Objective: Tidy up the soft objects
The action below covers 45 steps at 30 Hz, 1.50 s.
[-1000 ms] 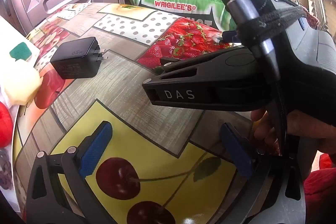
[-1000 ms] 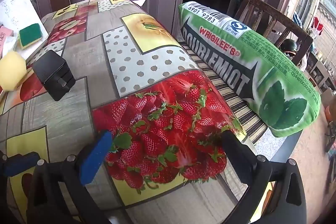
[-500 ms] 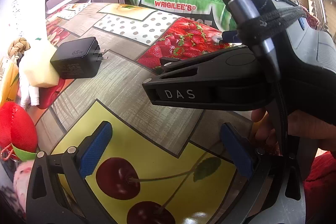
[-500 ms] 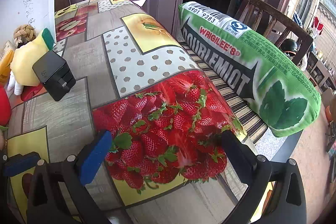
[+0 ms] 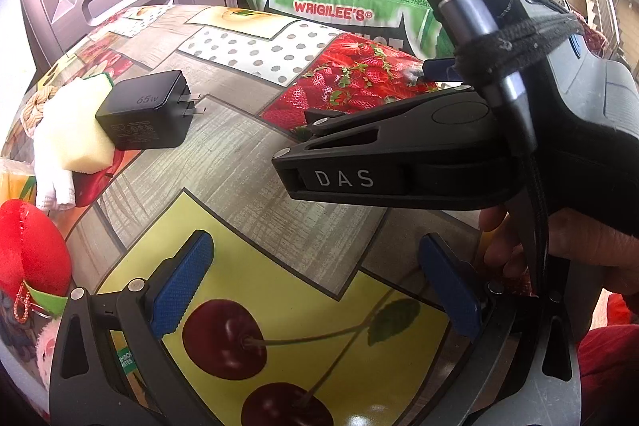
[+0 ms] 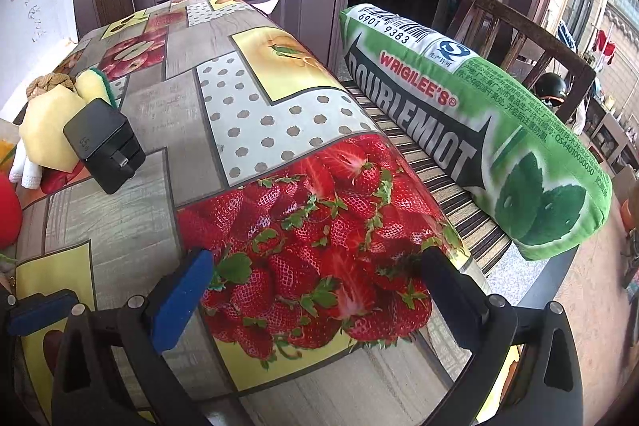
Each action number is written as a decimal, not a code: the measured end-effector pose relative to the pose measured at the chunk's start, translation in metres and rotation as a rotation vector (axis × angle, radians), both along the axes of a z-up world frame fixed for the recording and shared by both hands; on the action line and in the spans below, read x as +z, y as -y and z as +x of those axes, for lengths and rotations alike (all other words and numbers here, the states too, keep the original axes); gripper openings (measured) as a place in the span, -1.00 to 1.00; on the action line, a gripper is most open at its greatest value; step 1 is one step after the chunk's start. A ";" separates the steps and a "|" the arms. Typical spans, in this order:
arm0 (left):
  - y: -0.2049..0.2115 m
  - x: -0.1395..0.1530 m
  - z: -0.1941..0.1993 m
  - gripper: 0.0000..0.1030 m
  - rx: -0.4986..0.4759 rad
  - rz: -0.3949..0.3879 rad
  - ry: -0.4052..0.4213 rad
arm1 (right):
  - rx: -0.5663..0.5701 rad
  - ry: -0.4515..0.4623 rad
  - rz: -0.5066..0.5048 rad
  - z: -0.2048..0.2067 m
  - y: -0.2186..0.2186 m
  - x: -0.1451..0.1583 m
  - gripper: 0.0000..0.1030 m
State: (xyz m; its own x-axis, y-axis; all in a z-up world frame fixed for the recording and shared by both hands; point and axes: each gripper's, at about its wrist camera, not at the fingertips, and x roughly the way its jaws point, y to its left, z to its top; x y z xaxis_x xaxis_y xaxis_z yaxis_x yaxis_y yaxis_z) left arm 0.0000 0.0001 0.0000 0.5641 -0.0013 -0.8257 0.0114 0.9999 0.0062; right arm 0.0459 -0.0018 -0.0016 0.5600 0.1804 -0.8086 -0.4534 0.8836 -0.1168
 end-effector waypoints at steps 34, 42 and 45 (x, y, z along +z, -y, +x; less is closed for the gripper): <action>0.000 0.000 0.000 0.99 0.000 0.000 0.000 | 0.002 0.005 -0.001 0.000 0.000 0.001 1.00; 0.000 0.000 0.000 0.99 0.000 0.000 0.000 | 0.001 0.002 0.000 -0.001 0.000 0.000 1.00; 0.000 0.000 0.000 0.99 0.000 0.000 -0.001 | 0.001 0.003 -0.003 -0.001 -0.001 0.000 1.00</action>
